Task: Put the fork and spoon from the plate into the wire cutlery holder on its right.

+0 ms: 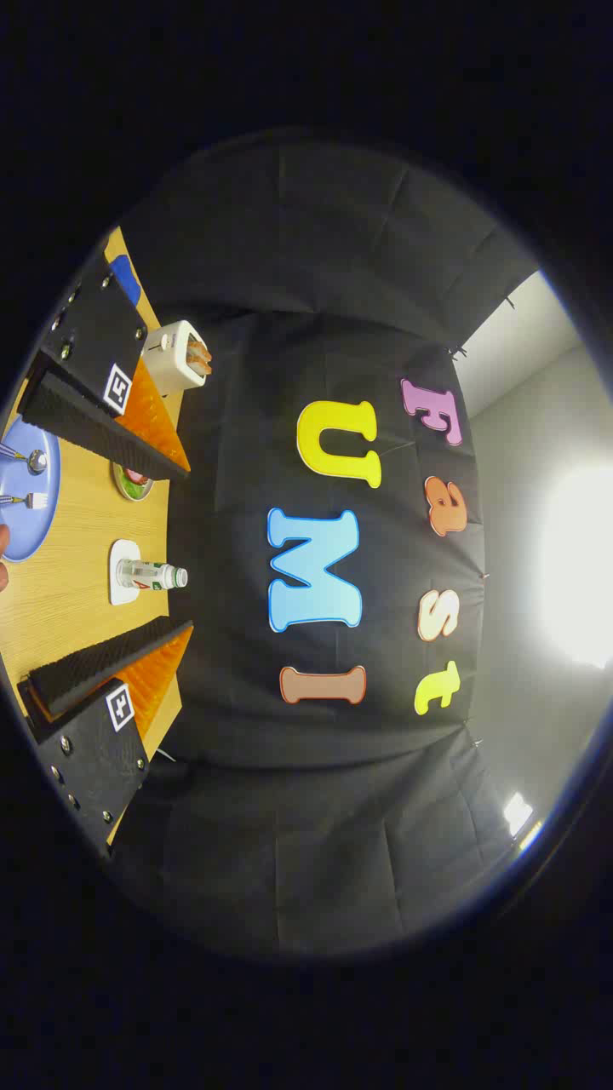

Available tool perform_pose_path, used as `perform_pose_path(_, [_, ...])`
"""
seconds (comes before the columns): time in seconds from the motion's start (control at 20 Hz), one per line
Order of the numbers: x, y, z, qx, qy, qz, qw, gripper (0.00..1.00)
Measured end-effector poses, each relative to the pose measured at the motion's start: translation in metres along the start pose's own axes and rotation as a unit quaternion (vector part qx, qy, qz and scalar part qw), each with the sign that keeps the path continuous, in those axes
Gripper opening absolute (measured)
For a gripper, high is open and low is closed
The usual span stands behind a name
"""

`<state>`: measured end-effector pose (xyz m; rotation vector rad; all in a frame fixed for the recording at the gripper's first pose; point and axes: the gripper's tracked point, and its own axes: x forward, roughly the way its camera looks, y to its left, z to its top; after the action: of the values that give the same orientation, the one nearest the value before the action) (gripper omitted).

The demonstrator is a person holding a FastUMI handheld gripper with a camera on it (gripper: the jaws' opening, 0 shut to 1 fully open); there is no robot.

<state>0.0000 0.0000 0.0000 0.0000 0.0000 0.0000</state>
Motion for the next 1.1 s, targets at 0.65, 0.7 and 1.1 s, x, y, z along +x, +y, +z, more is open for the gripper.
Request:
perform_pose_path(0.65, [0.004,-0.039,0.003,0.01,-0.012,0.005,1.0,0.99])
perform_pose_path(0.7, [0.002,-0.042,-0.002,0.011,-0.009,0.01,1.0,0.99])
perform_pose_path(1.1, [-0.007,-0.027,-0.042,0.015,0.063,0.042,0.997,0.99])
